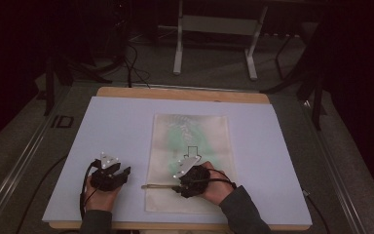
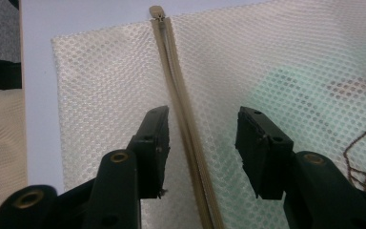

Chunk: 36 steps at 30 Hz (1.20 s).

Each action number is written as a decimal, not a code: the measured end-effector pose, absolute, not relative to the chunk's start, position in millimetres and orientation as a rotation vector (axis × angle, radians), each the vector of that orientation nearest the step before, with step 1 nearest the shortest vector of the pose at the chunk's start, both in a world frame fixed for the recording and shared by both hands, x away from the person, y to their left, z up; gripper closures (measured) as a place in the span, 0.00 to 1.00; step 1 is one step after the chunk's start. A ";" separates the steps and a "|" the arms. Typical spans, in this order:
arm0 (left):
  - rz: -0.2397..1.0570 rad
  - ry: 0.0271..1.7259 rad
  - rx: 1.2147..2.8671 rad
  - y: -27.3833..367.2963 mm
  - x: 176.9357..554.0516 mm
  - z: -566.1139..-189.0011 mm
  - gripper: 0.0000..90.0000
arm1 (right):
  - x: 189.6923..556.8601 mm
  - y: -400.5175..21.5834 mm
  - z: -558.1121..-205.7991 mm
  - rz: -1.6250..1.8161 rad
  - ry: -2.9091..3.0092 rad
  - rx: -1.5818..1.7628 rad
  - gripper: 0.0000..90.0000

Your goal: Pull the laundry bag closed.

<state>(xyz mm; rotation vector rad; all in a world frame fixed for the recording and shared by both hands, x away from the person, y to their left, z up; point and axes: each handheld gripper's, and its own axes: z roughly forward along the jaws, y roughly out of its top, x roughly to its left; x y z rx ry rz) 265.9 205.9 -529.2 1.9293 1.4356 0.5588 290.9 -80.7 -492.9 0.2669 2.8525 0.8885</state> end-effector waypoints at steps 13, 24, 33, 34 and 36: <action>0.560 1.433 1.929 205.7 265.8 -529.0 0.61 | 288.8 -62.8 -493.6 0.894 2.872 0.212 0.66; 0.556 1.432 1.932 205.7 265.8 -529.1 0.61 | 288.1 -45.1 -494.9 0.909 2.879 0.172 0.77; 0.555 1.431 1.932 205.6 265.9 -529.1 0.61 | 287.7 -34.1 -495.1 0.921 2.874 0.152 0.80; 0.555 1.431 1.932 205.7 265.8 -529.1 0.61 | 287.6 -30.9 -495.5 0.930 2.873 0.144 0.80; 0.554 1.431 1.932 205.7 265.9 -529.0 0.61 | 287.6 -27.9 -495.9 0.933 2.874 0.140 0.80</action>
